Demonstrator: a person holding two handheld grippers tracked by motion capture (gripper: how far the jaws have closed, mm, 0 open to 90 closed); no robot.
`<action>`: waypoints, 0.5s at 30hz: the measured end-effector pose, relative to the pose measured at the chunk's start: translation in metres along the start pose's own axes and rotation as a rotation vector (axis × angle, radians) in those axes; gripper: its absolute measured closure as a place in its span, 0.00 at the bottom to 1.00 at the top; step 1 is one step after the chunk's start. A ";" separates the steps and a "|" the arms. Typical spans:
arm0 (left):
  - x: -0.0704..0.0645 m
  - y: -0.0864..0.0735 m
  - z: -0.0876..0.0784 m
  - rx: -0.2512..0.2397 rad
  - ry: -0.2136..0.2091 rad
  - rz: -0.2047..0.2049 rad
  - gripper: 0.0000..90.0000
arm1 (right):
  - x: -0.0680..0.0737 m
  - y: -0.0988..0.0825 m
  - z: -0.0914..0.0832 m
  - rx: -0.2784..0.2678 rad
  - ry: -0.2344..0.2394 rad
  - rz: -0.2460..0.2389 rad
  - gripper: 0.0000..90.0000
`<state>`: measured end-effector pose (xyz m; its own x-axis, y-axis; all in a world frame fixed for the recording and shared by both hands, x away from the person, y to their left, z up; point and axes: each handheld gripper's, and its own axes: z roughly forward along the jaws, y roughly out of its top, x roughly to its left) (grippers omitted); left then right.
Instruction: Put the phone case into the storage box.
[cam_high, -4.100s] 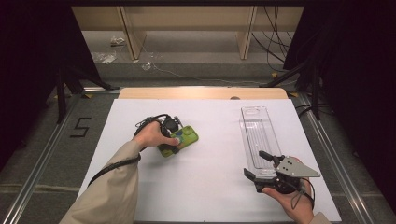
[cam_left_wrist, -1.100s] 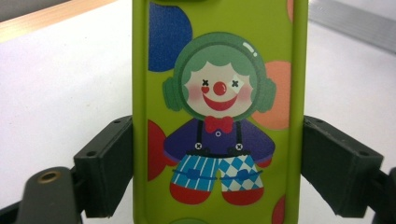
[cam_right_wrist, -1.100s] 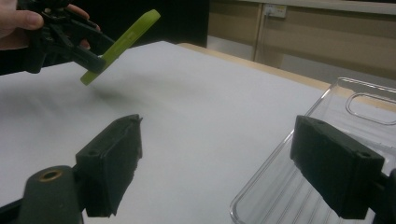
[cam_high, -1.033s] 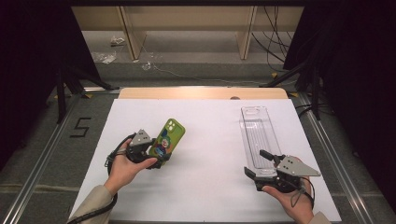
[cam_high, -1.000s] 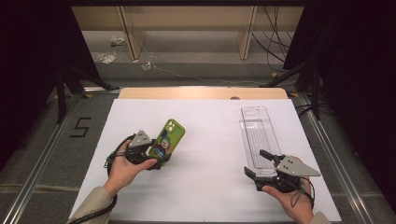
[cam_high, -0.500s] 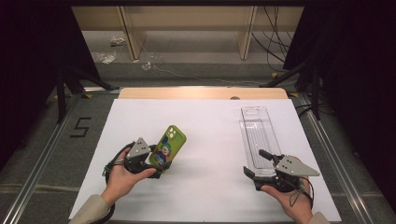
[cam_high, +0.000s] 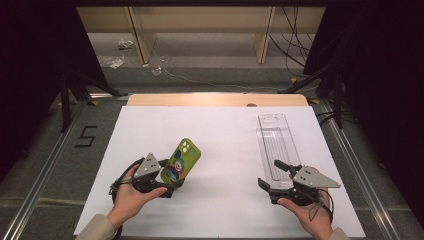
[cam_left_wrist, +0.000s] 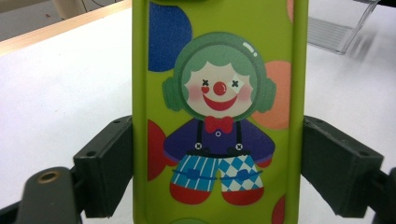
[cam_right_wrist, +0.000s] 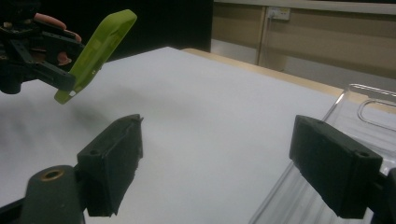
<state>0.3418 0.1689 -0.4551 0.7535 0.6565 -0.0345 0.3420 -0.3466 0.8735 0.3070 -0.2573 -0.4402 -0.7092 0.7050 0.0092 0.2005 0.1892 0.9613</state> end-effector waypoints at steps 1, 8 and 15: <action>-0.001 0.000 0.000 -0.003 -0.006 0.002 0.18 | 0.001 0.001 0.001 0.002 0.002 -0.001 0.20; -0.006 0.001 0.002 -0.010 -0.006 0.009 0.18 | 0.006 0.003 0.006 0.008 0.021 0.002 0.20; -0.011 0.001 0.005 -0.014 -0.008 0.017 0.18 | 0.012 0.007 0.013 0.000 0.049 0.007 0.21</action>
<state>0.3367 0.1575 -0.4559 0.7638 0.6451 -0.0231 0.3209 -0.3484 0.8807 0.3084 -0.2390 -0.4368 -0.7398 0.6722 0.0294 0.2056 0.1842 0.9611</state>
